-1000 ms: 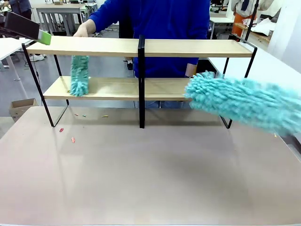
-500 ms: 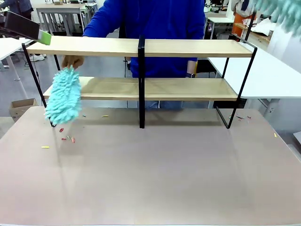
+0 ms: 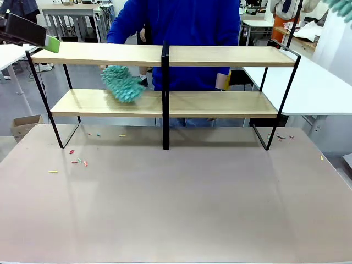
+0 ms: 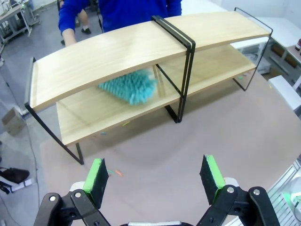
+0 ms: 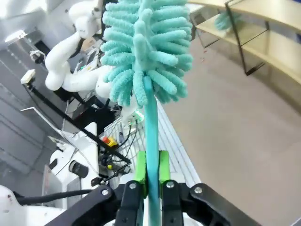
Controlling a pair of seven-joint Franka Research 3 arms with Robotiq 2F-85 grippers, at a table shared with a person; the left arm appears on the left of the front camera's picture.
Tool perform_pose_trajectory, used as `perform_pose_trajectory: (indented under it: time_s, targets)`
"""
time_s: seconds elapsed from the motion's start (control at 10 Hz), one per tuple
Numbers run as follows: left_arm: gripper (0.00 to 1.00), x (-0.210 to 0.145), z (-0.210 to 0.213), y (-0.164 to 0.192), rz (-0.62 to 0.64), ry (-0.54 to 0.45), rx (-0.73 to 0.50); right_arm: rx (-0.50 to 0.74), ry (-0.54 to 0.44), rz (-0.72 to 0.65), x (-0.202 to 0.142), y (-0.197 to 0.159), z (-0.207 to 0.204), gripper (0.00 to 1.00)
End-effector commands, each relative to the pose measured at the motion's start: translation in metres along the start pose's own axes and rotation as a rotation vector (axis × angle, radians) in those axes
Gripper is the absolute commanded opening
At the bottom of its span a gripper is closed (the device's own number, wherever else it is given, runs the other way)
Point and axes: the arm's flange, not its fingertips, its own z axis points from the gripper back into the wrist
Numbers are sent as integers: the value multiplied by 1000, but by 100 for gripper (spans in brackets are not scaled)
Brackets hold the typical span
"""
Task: Clean the shelves.
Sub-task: Clean a randomly selected level of the Shelf with the Duster, then clean another randomly selected level of the Shelf with the Duster.
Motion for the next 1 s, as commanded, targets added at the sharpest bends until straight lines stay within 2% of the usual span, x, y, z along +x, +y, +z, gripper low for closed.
perform_pose_trajectory:
  time_s: [0.0, 0.9]
  targets:
    - [100, 0, 1, 0, 2, -3, -1, -4, 11, 27, 2, 0, 6, 12]
    - [100, 0, 1, 0, 2, -3, -1, -4, 11, 27, 2, 0, 6, 12]
